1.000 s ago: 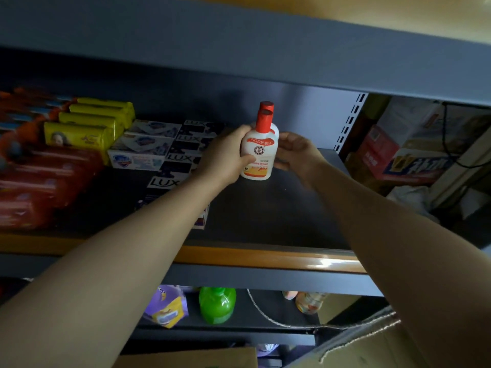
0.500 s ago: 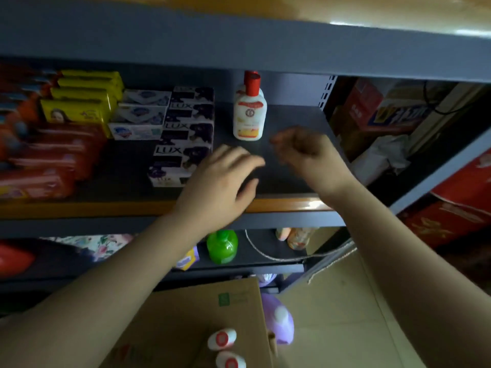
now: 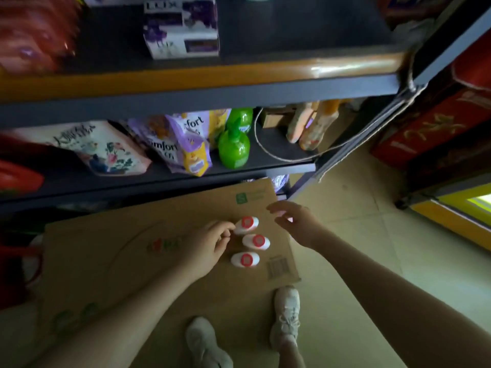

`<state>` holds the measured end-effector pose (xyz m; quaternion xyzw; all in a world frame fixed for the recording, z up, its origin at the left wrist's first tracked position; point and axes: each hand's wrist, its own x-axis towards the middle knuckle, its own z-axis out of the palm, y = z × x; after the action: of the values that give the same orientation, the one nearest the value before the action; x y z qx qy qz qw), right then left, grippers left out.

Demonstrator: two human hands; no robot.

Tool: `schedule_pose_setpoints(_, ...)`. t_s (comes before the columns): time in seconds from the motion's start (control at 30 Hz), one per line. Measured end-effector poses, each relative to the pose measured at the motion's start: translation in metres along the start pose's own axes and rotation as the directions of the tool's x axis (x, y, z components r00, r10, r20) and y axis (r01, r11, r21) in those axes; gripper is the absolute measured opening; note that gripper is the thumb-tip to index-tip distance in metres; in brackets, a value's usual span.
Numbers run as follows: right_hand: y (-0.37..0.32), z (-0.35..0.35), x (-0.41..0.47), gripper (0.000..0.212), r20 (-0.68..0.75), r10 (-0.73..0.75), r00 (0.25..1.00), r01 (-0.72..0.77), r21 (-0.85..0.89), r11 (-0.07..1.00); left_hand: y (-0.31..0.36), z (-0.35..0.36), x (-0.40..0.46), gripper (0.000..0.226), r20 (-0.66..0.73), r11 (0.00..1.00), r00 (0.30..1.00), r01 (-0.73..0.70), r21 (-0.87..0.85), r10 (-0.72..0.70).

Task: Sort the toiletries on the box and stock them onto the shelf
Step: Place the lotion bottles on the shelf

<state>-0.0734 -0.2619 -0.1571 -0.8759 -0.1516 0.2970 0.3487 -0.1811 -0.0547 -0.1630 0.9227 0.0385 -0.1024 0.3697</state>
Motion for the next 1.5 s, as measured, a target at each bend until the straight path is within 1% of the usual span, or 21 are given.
schedule_pose_setpoints(0.1, 0.015, 0.023, 0.019, 0.045, 0.127, 0.014, 0.992, -0.008, -0.054, 0.999, -0.015, 0.021, -0.007, 0.022, -0.017, 1.0, 1.0, 0.023, -0.014, -0.023)
schedule_pose_setpoints(0.2, 0.021, 0.039, 0.041, 0.047, 0.247, 0.053, 0.968, -0.07, 0.059, 0.996, -0.025, 0.036, -0.008, 0.023, -0.028, 0.997, 0.998, 0.05, -0.062, -0.051)
schedule_pose_setpoints(0.23, 0.02, 0.043, 0.046, 0.05, 0.266, 0.026, 0.964, -0.048, 0.078, 0.996, -0.026, 0.038, -0.008, 0.024, -0.031, 0.994, 0.997, 0.065, -0.083, -0.068)
schedule_pose_setpoints(0.3, 0.019, 0.05, 0.055, 0.054, 0.289, -0.027, 0.957, 0.027, 0.004, 1.0, -0.029, 0.042, -0.005, 0.027, -0.025, 0.99, 0.997, 0.074, -0.122, -0.077)
schedule_pose_setpoints(0.37, 0.02, 0.053, 0.061, 0.052, 0.258, -0.023, 0.966, 0.031, -0.027, 0.999, -0.029, 0.044, 0.003, 0.033, 0.024, 0.984, 0.998, 0.057, -0.171, -0.053)
schedule_pose_setpoints(0.4, 0.02, 0.052, 0.062, 0.048, 0.225, -0.018, 0.974, 0.019, 0.002, 1.0, -0.028, 0.045, 0.008, 0.038, 0.059, 0.979, 0.997, 0.056, -0.194, -0.045)
schedule_pose_setpoints(0.47, 0.026, 0.044, 0.064, 0.038, 0.149, 0.036, 0.988, -0.064, 0.189, 0.98, -0.026, 0.047, 0.019, 0.045, 0.137, 0.978, 0.989, 0.075, -0.193, -0.049)
schedule_pose_setpoints(0.53, 0.032, 0.03, 0.06, 0.028, 0.12, 0.131, 0.984, -0.169, 0.413, 0.895, -0.022, 0.05, 0.028, 0.048, 0.197, 0.982, 0.979, 0.081, -0.169, -0.047)
schedule_pose_setpoints(0.57, 0.036, 0.022, 0.058, 0.023, 0.115, 0.17, 0.979, -0.204, 0.471, 0.858, -0.021, 0.051, 0.033, 0.047, 0.219, 0.983, 0.975, 0.077, -0.164, -0.04)
schedule_pose_setpoints(0.67, 0.043, 0.007, 0.05, 0.014, 0.104, 0.222, 0.969, -0.244, 0.49, 0.837, -0.021, 0.056, 0.042, 0.042, 0.273, 0.982, 0.962, 0.075, -0.172, -0.026)
schedule_pose_setpoints(0.77, 0.043, 0.001, 0.04, 0.01, 0.084, 0.232, 0.969, -0.24, 0.539, 0.807, -0.016, 0.061, 0.048, 0.034, 0.308, 0.965, 0.948, 0.153, -0.214, -0.082)
schedule_pose_setpoints(0.83, 0.04, 0.0, 0.035, 0.012, 0.062, 0.255, 0.965, -0.238, 0.614, 0.752, -0.013, 0.066, 0.051, 0.033, 0.311, 0.941, 0.941, 0.216, -0.261, -0.129)
schedule_pose_setpoints(0.9, 0.032, -0.003, 0.03, 0.014, 0.054, 0.316, 0.947, -0.258, 0.715, 0.65, -0.01, 0.065, 0.052, 0.033, 0.301, 0.931, 0.934, 0.271, -0.246, -0.192)
schedule_pose_setpoints(0.97, 0.021, -0.009, 0.025, 0.014, 0.067, 0.366, 0.928, -0.271, 0.795, 0.542, -0.008, 0.057, 0.048, 0.027, 0.258, 0.919, 0.938, 0.296, -0.26, -0.229)
schedule_pose_setpoints(1.07, -0.003, -0.027, 0.015, 0.021, 0.112, 0.338, 0.934, -0.268, 0.847, 0.46, 0.002, 0.028, 0.038, 0.024, 0.148, 0.859, 0.961, 0.275, -0.432, -0.233)
schedule_pose_setpoints(1.17, -0.036, -0.055, 0.001, 0.016, 0.103, 0.227, 0.968, -0.198, 0.87, 0.451, 0.029, -0.014, 0.028, 0.033, -0.001, 0.756, 0.975, 0.17, -0.632, -0.22)
schedule_pose_setpoints(1.23, -0.062, -0.078, -0.007, 0.021, 0.025, 0.114, 0.993, -0.079, 0.861, 0.502, 0.054, -0.045, 0.028, 0.034, -0.139, 0.74, 0.967, 0.066, -0.669, -0.212)
schedule_pose_setpoints(1.3, -0.089, -0.103, -0.013, 0.023, -0.082, 0.025, 0.996, 0.054, 0.818, 0.573, 0.082, -0.08, 0.032, 0.028, -0.286, 0.816, 0.941, -0.016, -0.577, -0.184)
schedule_pose_setpoints(1.37, -0.116, -0.131, -0.014, 0.019, -0.189, -0.01, 0.982, 0.156, 0.78, 0.606, 0.112, -0.118, 0.039, 0.024, -0.4, 0.895, 0.907, -0.062, -0.442, -0.134)
schedule_pose_setpoints(1.43, -0.141, -0.157, -0.012, 0.017, -0.285, -0.027, 0.958, 0.236, 0.733, 0.637, 0.138, -0.15, 0.046, 0.023, -0.484, 0.93, 0.872, -0.115, -0.35, -0.075)
schedule_pose_setpoints(1.5, -0.16, -0.177, -0.004, 0.016, -0.376, -0.047, 0.925, 0.312, 0.686, 0.657, 0.158, -0.172, 0.053, 0.025, -0.537, 0.933, 0.843, -0.183, -0.311, -0.014)
